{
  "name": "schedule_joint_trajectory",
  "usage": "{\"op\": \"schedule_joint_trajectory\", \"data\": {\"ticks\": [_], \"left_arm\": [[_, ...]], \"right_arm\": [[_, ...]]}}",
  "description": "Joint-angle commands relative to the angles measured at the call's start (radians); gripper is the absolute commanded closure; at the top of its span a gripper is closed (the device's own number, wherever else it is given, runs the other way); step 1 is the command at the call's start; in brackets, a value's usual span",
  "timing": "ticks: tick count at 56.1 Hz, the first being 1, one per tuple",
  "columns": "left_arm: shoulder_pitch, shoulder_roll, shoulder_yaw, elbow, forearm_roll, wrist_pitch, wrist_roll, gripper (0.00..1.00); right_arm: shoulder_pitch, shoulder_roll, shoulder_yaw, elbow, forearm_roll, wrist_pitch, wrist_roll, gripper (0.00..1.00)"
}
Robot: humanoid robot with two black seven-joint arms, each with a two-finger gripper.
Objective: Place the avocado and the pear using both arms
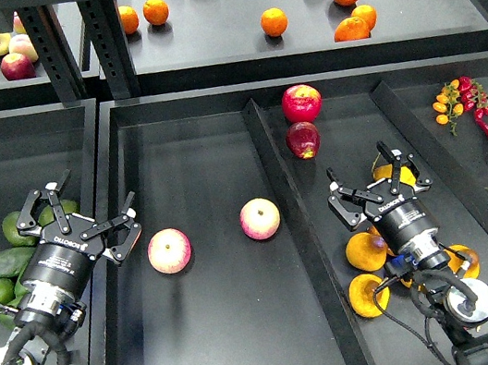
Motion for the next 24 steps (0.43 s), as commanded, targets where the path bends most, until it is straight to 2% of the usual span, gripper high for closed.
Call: {"op": "schedule_joint_trajectory", "data": {"ticks": [1, 24], "left_arm": [[0.001, 0.000, 0.004, 0.000, 0.002, 0.000, 0.002, 0.00], [0.001, 0.000, 0.011, 0.000, 0.002, 0.000, 0.002, 0.00]], "right_arm": [[0.001, 0.000, 0.001, 0.005, 0.001, 0.000, 0.000, 0.00], [0.001, 0.000, 0.011, 0.002, 0.001, 0.000, 0.000, 0.00]]}}
